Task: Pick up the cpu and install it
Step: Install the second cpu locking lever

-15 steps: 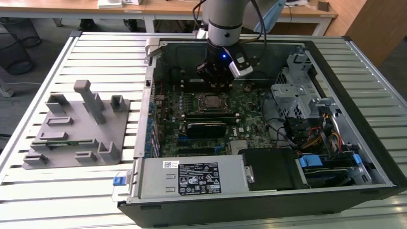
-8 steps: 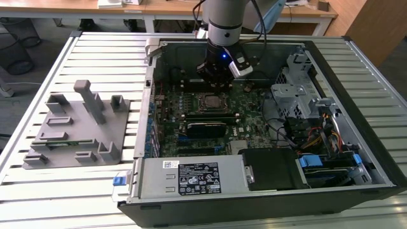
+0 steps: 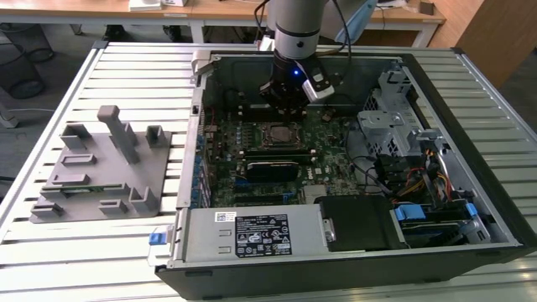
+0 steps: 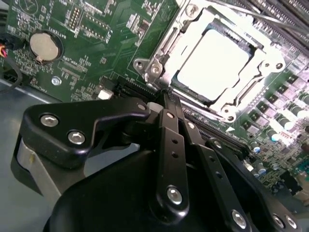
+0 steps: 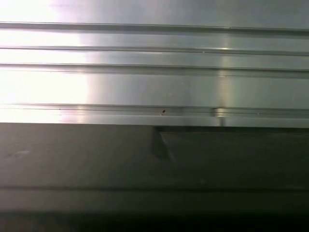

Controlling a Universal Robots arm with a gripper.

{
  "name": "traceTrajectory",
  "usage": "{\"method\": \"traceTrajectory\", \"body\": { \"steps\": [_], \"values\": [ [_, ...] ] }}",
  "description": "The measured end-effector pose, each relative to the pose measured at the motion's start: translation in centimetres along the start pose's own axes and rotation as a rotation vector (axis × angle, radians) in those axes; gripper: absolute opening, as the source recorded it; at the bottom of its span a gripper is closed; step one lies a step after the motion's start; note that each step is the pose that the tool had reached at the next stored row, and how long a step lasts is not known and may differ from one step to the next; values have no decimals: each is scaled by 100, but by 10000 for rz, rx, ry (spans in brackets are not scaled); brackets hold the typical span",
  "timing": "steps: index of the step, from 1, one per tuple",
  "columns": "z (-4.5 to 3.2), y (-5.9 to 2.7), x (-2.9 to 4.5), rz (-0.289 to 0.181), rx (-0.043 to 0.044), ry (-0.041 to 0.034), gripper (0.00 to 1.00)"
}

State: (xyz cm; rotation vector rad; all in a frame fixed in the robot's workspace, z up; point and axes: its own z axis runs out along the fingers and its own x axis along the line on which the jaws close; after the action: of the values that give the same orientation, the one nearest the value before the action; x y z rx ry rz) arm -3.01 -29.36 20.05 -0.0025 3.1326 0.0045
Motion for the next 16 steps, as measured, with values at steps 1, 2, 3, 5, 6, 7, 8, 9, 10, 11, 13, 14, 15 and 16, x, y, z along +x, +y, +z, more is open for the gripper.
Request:
{"method": "traceTrajectory", "body": {
  "steps": [1, 2, 3, 5, 6, 7, 8, 9, 10, 11, 13, 14, 15, 16],
  "values": [
    [0, -3, -1, 0, 0, 0, 11],
    [0, -4, -1, 1, -1, 0, 11],
    [1, -5, -3, 0, -1, -1, 11],
    [0, -10, -4, 0, 1, 1, 11],
    [-1, -13, -3, 0, 1, 1, 11],
    [0, -16, -4, 1, 1, 0, 11],
    [0, -19, -4, 0, 0, 0, 11],
    [0, -22, -4, 0, 0, 0, 11],
    [0, -25, -4, 1, -1, 0, 11],
    [0, -28, -4, 1, 0, 0, 11],
    [0, -34, -4, 1, 0, 0, 11],
    [0, -38, -4, 0, 1, 1, 11],
    [0, -42, -4, 1, 1, 1, 11],
    [0, -46, -4, 1, 1, 1, 11]
  ]
}}
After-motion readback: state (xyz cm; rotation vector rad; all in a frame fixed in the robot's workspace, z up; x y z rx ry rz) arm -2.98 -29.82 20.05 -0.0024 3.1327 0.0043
